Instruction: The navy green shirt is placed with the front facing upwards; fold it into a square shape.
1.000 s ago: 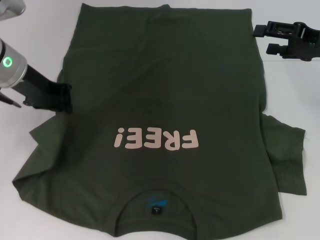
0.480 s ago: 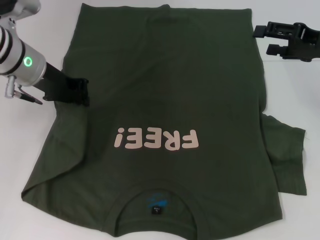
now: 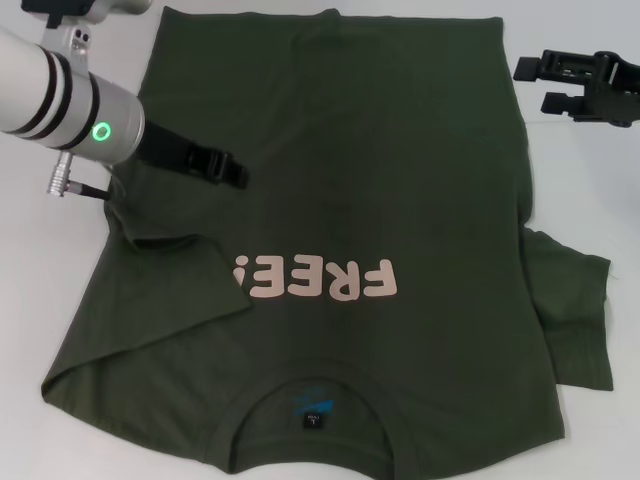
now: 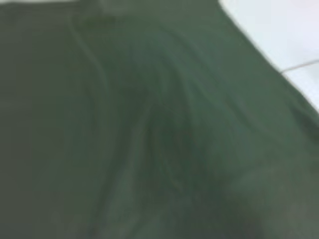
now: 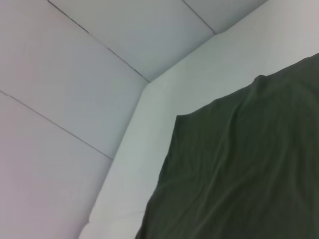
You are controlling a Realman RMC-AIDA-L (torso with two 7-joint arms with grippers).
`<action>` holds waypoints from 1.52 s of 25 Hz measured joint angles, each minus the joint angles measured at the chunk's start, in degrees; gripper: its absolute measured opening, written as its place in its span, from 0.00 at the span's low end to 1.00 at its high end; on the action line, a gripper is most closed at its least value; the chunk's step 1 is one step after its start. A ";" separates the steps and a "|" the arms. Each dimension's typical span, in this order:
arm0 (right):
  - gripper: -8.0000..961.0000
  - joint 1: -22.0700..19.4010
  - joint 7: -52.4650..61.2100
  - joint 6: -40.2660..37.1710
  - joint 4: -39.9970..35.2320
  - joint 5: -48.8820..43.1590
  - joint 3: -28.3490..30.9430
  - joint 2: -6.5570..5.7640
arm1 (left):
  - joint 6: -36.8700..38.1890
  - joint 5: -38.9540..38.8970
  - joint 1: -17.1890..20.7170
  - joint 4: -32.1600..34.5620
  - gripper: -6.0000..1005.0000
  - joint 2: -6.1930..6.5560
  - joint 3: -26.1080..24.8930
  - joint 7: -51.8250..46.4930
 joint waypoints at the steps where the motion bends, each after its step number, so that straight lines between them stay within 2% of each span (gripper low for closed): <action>1: 0.94 -0.01 -0.44 -0.15 -0.05 -0.51 0.00 -0.07 | 0.22 -0.53 1.16 1.85 0.27 -0.39 0.20 0.56; 4: 0.94 -0.10 -2.93 -1.65 -0.15 -2.02 -0.02 -0.53 | 0.98 -3.48 4.40 3.68 0.41 -0.24 0.47 0.99; 9: 0.94 -1.23 -9.03 -6.58 -0.76 -2.52 -0.08 -1.73 | 5.72 -15.61 12.29 3.91 0.53 1.47 -1.50 5.13; 13: 0.94 -2.82 -11.31 -10.29 -2.65 -3.70 -0.19 -2.01 | 15.19 -27.08 18.80 2.09 0.63 2.31 -1.66 20.45; 15: 0.94 -3.44 -11.35 -11.25 -3.13 -4.56 0.02 -2.13 | 18.75 -29.84 22.05 1.50 0.70 1.61 -1.61 29.47; 18: 0.94 -4.27 -11.29 -11.98 -3.19 -4.63 1.18 -2.22 | 18.39 -30.31 25.29 1.64 0.80 0.15 -1.68 34.90; 24: 0.94 -5.30 -6.36 -12.83 -3.17 -6.99 2.48 -3.11 | 15.49 -31.16 25.91 -0.67 0.90 -0.32 -1.74 34.18; 27: 0.94 -6.19 -2.38 -15.14 -3.16 -9.99 2.54 -3.94 | 12.51 -32.17 25.74 -2.15 0.90 -0.34 -1.76 32.52; 31: 0.94 -8.16 3.95 -16.78 -3.17 -14.46 2.73 -5.87 | 8.70 -33.38 25.45 -4.22 0.90 -0.34 -1.76 32.50; 34: 0.94 -9.41 6.65 -16.77 -3.18 -16.40 2.84 -6.86 | 6.85 -33.43 24.72 -5.38 0.90 -0.22 -1.76 32.57; 38: 0.94 -10.21 8.08 -17.19 -3.12 -18.62 2.64 -7.05 | 5.60 -33.45 24.06 -5.83 0.90 -0.16 -1.74 32.62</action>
